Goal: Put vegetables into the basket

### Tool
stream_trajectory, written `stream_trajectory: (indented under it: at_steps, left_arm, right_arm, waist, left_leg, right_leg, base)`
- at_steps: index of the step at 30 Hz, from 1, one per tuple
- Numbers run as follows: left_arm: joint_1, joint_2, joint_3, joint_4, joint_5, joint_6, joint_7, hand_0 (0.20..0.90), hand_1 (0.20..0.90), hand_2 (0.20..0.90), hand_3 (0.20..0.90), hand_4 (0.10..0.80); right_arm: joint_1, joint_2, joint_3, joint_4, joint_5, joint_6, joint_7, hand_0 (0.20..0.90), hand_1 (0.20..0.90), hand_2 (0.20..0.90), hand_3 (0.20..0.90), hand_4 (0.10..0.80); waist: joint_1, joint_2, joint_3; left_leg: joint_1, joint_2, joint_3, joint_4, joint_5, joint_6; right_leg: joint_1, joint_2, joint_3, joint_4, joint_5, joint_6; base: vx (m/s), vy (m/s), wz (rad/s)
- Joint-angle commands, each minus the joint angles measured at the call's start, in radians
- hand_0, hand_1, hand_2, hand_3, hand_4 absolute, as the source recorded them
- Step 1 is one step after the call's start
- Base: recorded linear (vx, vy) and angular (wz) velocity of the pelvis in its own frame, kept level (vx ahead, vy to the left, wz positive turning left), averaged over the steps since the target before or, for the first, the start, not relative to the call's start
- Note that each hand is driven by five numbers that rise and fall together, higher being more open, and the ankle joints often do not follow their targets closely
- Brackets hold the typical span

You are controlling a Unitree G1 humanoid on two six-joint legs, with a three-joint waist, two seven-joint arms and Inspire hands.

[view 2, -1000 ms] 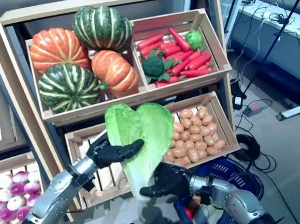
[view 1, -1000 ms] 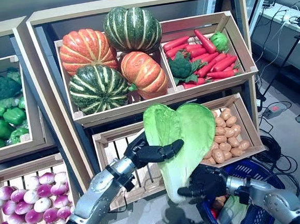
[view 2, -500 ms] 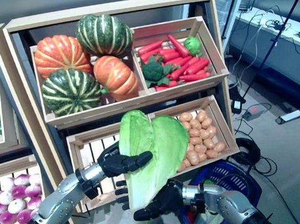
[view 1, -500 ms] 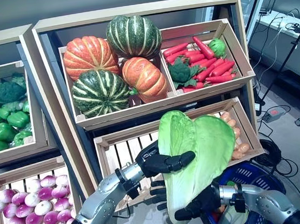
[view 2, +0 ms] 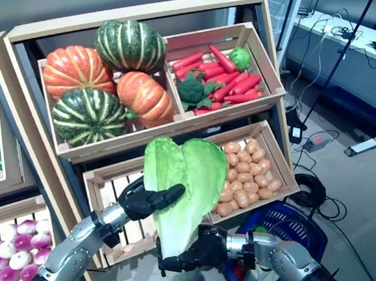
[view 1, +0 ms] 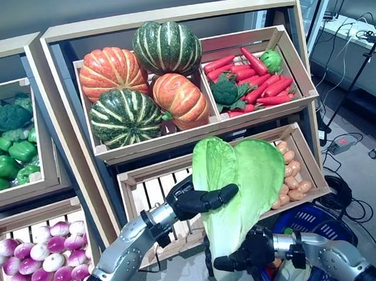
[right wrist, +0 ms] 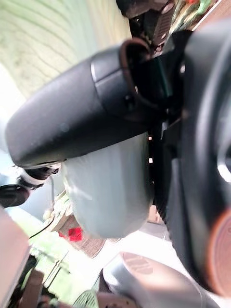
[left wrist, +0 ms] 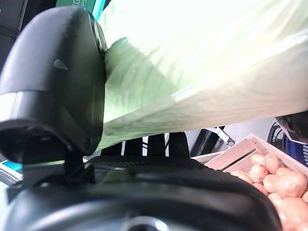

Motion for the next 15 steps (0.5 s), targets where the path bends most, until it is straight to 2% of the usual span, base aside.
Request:
stream_trajectory:
  at_steps: [1,5,6,10,12,15]
  left_arm:
    - [-0.129,-0.048,-0.008,-0.124,0.056,-0.121,-0.043,0.900,0.900,0.900,0.900,0.800]
    - [-0.021,-0.029,0.137,-0.143,0.102,-0.104,0.023,0.900,0.900,0.900,0.900,0.800]
    - [0.032,-0.020,0.191,-0.145,0.154,-0.118,0.061,0.900,0.900,0.900,0.900,0.800]
    - [0.154,-0.007,0.317,-0.148,0.341,-0.179,0.176,0.900,0.900,0.900,0.900,0.800]
    - [0.185,-0.001,0.355,-0.136,0.457,-0.220,0.265,0.900,0.900,0.900,0.900,0.800]
    - [0.158,0.012,0.362,-0.099,0.532,-0.217,0.380,0.900,0.900,0.900,0.900,0.800]
  right_arm:
    - [-0.032,0.084,-0.147,0.026,0.242,-0.098,-0.224,0.300,0.300,0.300,0.300,0.400]
    - [0.073,0.114,-0.281,0.012,0.269,-0.175,-0.331,0.300,0.300,0.300,0.300,0.400]
    - [0.121,0.132,-0.334,0.010,0.274,-0.215,-0.380,0.300,0.300,0.300,0.300,0.400]
    - [0.220,0.175,-0.464,0.016,0.318,-0.316,-0.514,0.300,0.300,0.300,0.300,0.400]
    - [0.234,0.203,-0.504,0.016,0.363,-0.407,-0.603,0.300,0.300,0.300,0.300,0.400]
    - [0.187,0.231,-0.535,0.028,0.297,-0.600,-0.787,0.300,0.300,0.300,0.300,0.400]
  waist:
    - [0.001,-0.038,-0.054]
    - [-0.006,-0.036,-0.044]
    - [-0.010,-0.036,-0.039]
    - [-0.018,-0.037,-0.014]
    - [-0.018,-0.034,0.012]
    - [-0.017,-0.022,0.069]
  left_leg:
    - [0.014,0.001,-0.011,0.002,-0.069,-0.019]
    - [0.011,0.003,-0.005,0.002,-0.069,-0.016]
    - [0.010,0.004,-0.002,0.002,-0.068,-0.016]
    - [0.002,0.005,0.011,0.002,-0.067,-0.012]
    - [-0.021,0.004,0.017,0.002,-0.061,-0.010]
    - [-0.082,-0.003,0.008,0.002,-0.047,-0.003]
  right_leg:
    - [0.017,-0.060,0.019,0.001,0.026,0.053]
    - [0.012,-0.058,0.018,0.001,0.024,0.051]
    - [0.009,-0.057,0.020,0.001,0.024,0.050]
    - [-0.011,-0.052,0.025,0.012,0.015,0.047]
    - [-0.042,-0.049,0.030,0.028,0.009,0.043]
    - [-0.112,-0.041,0.038,0.059,0.001,0.031]
  base:
    - [0.000,0.000,0.00]
    - [0.036,-0.018,-0.02]
    - [0.050,-0.030,-0.04]
    - [0.023,-0.033,-0.07]
    - [-0.114,-0.052,-0.04]
    - [-0.281,-0.026,-0.03]
